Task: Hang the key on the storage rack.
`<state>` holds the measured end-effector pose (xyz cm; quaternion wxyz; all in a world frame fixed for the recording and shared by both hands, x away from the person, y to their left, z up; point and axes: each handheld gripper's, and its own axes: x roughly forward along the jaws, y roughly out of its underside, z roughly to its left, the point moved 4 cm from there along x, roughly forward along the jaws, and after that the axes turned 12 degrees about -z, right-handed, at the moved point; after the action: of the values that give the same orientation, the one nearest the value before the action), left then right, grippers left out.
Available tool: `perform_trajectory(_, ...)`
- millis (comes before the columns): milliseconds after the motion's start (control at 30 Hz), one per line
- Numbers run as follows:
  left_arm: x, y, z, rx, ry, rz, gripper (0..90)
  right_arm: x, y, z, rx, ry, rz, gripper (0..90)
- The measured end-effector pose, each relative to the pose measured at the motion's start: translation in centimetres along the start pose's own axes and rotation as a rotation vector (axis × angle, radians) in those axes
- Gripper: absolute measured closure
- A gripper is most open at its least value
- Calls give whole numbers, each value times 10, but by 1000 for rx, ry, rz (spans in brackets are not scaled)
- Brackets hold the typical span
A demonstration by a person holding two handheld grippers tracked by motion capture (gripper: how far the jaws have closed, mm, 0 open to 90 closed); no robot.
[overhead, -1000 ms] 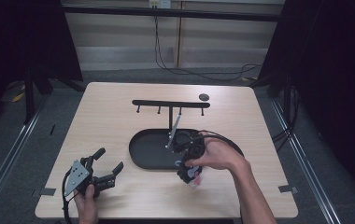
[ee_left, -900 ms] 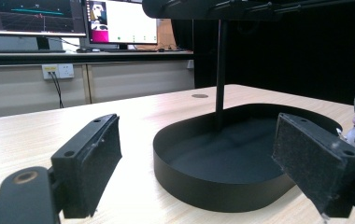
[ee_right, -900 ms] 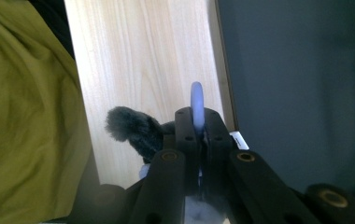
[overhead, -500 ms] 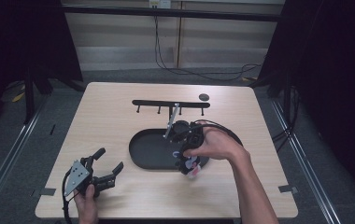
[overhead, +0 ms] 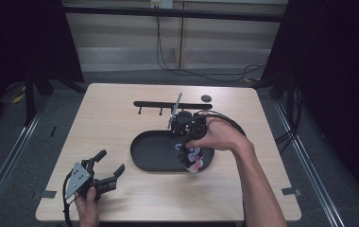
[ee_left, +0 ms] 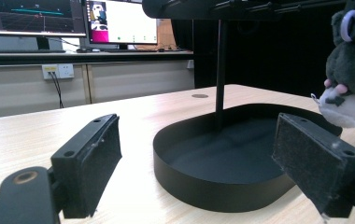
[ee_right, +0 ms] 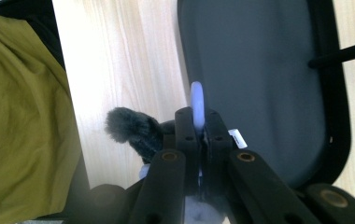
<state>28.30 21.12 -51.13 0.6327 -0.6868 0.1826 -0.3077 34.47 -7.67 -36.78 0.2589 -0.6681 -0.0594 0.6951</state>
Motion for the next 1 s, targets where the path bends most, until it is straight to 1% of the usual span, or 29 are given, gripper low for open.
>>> perform_trajectory(133,0,0,0,-5,0,-3,151,-1,0,-5,3,-4,23,874)
perform_trajectory(167,0,0,0,0,0,0,151,-1,-1,-6,5,-3,37,874)
perform_trajectory(200,0,0,0,-1,0,0,151,-2,-1,-7,0,-5,41,874)
perform_trajectory(267,0,0,0,0,0,0,151,-4,-2,-9,7,0,51,874)
perform_trajectory(300,0,0,0,0,0,0,151,-5,-3,-11,0,-2,46,874)
perform_trajectory(367,0,0,0,0,0,-1,151,-7,-5,-14,-5,6,56,874)
perform_trajectory(400,0,0,0,0,0,0,151,-8,-6,-15,5,7,65,874)
perform_trajectory(433,0,0,0,1,0,0,151,-8,-7,-17,-10,8,68,874)
perform_trajectory(500,0,0,0,-6,-1,-5,151,-10,-10,-21,-14,18,86,874)
perform_trajectory(600,0,0,0,0,0,0,151,-12,-14,-24,-14,25,114,874)
perform_trajectory(767,0,0,0,0,0,-1,151,-13,-20,-33,-14,31,117,873)
perform_trajectory(867,0,0,0,-5,-1,-3,151,-12,-21,-37,-9,35,137,874)
perform_trajectory(900,0,0,0,0,1,2,151,-11,-22,-38,-3,29,129,873)
perform_trajectory(933,0,0,0,-5,-1,1,151,-11,-23,-40,0,27,127,874)
perform_trajectory(1000,0,0,0,0,0,3,151,-12,-23,-45,8,34,135,873)
